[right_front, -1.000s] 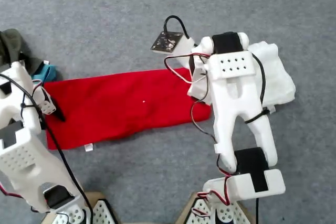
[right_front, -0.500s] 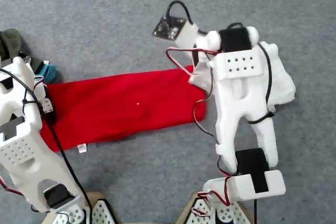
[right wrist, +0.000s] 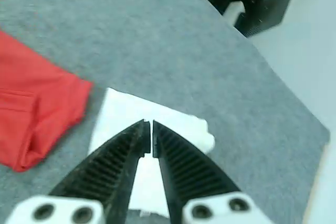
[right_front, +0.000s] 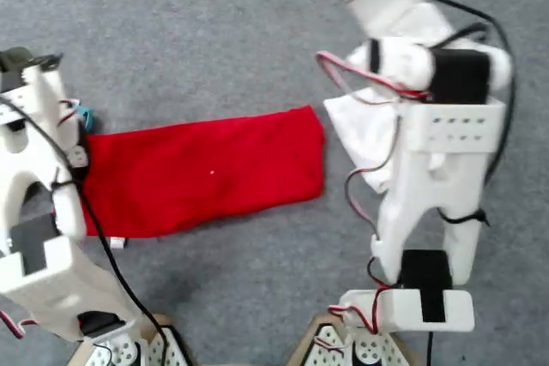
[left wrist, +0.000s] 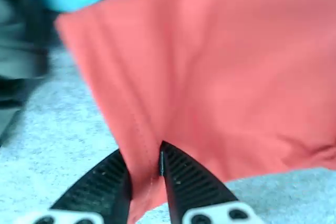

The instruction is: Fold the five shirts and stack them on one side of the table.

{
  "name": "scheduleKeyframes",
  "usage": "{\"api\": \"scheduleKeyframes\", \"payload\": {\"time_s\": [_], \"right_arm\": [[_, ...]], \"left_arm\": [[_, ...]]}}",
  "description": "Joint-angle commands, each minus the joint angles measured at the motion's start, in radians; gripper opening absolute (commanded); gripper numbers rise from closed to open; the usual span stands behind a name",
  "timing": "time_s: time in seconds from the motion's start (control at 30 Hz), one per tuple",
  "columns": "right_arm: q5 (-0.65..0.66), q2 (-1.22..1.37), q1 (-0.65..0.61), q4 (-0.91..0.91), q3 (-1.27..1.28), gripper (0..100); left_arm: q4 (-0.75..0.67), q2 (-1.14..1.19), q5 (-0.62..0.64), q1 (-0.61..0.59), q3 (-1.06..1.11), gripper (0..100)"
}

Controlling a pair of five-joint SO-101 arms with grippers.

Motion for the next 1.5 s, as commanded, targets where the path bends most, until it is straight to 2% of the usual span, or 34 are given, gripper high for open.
{"api": "scheduleKeyframes", "payload": {"time_s": [0.0, 0.13, 0.37, 0.5, 0.73, 1.0, 1.27, 1.47], "right_arm": [[-0.008, -0.025, 0.103, -0.025, -0.044, 1.5], [0.018, -0.028, 0.226, -0.083, -0.021, 1.5], [0.086, -0.024, 0.454, -0.141, 0.012, 1.5], [0.084, -0.024, 0.512, -0.153, 0.008, 1.5], [0.084, -0.024, 0.532, -0.153, 0.008, 1.5], [0.084, -0.024, 0.532, -0.153, 0.013, 1.5], [0.084, -0.024, 0.532, -0.153, 0.015, 1.5], [0.084, -0.024, 0.532, -0.153, 0.015, 1.5]], "left_arm": [[0.002, -0.110, 0.129, 0.111, 0.036, 3], [-0.043, -0.160, 0.229, 0.231, 0.005, 3], [-0.100, -0.169, 0.325, 0.547, -0.035, 3], [-0.198, -0.169, 0.330, 0.688, -0.031, 3], [-0.356, -0.166, 0.354, 0.878, -0.038, 3], [-0.420, -0.015, 0.434, 0.980, -0.137, 3], [-0.414, 0.236, 0.466, 0.993, -0.403, 3], [-0.411, 0.339, 0.466, 0.989, -0.499, 3]]}}
